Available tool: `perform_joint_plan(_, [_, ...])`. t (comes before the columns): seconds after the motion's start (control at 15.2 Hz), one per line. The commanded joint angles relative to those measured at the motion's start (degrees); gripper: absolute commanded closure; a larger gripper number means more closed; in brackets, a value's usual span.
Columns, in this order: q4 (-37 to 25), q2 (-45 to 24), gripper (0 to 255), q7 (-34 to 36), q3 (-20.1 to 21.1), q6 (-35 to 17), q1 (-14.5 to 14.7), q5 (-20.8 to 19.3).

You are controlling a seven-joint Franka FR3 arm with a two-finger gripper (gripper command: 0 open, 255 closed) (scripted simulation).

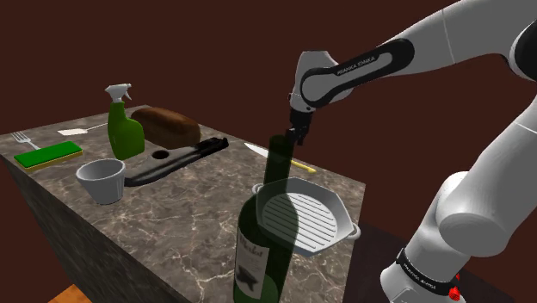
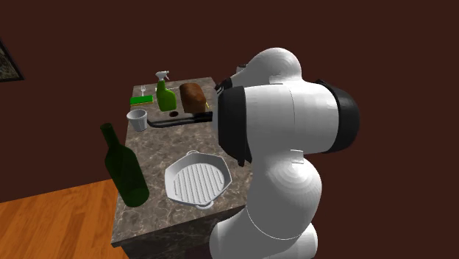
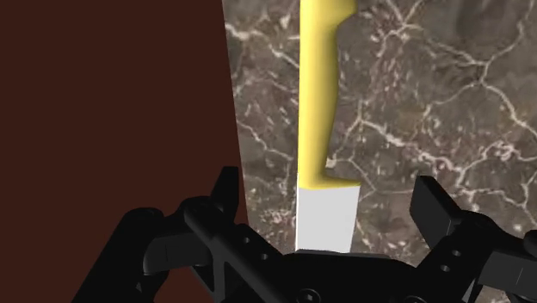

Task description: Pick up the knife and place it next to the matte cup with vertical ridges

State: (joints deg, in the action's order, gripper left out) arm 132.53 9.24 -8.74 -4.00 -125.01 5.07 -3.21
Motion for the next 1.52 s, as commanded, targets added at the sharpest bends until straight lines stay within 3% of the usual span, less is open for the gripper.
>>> perform_joint_plan(0.0, [1.43, -2.45, 0, -0.42, -0.11, -2.23, -0.11, -0.59])
perform_joint_plan(0.26, [2.73, -4.01, 0, -0.43, -0.20, -5.09, -0.20, -0.60])
perform_joint_plan(0.73, [2.73, -4.01, 0, -0.44, -0.17, -5.10, -0.23, -0.60])
perform_joint_plan(0.79, [2.70, -4.11, 255, -0.44, -0.17, -5.15, -0.22, -0.59])
perform_joint_plan(1.45, [2.39, -3.56, 255, -0.46, -0.14, -4.29, -0.23, -0.60])
